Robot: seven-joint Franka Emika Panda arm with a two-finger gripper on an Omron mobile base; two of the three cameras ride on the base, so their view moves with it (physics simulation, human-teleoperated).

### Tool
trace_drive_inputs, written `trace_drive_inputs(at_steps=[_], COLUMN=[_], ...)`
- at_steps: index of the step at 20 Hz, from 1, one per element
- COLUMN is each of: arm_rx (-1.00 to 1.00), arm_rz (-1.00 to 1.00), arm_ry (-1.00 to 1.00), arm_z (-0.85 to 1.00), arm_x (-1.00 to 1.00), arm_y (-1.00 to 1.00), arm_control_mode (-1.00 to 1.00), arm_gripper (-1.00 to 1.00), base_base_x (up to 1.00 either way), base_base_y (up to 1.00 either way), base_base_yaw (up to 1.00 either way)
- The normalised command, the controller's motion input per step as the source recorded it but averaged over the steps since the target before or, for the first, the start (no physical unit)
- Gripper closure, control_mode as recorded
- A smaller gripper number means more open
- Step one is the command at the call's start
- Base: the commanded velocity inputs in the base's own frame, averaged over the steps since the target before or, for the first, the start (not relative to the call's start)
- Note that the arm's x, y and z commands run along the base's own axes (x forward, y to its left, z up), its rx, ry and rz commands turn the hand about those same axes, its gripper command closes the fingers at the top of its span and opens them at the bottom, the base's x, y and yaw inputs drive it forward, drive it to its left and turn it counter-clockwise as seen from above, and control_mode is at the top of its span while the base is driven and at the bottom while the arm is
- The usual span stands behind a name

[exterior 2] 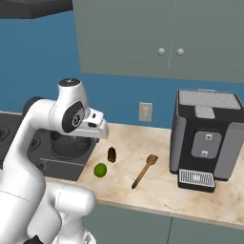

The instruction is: Put the lime and sweet potato in the pot. Retrieve the spatula and lightly stir the vegetables in the pot.

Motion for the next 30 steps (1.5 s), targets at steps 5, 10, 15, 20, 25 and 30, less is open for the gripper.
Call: trace_drive_inputs(at_steps=[5,10,15,20,25,30], arm_rx=[-0.05,0.05,0.07,0.00,0.00,0.00], arm_rz=[-0.03,0.00,0.00,0.00,0.00,0.00], arm_ry=[0.00,0.00,0.07,0.15,0.08,0.01], arm_z=[-1.00,-0.68,-0.05,-0.16,-0.47,-0.59], arm_x=[0.04,0.45,0.69,0.11,0.00,0.00], arm_y=[0.13,0.03,-0.24,-0.09,0.00,0.00], arm_control_mode=[-1.00,-1.00,-1.00,-1.00,-1.00,-1.00], arm_gripper=[-1.00,-1.00,-1.00,-1.00,-1.00,-1.00], base_base_x=[0.00,0.00,0.00,0.00,0.00,0.00], base_base_y=[0.00,0.00,0.00,0.00,0.00,0.00], base_base_yaw=[0.00,0.00,0.00,0.00,0.00,0.00])
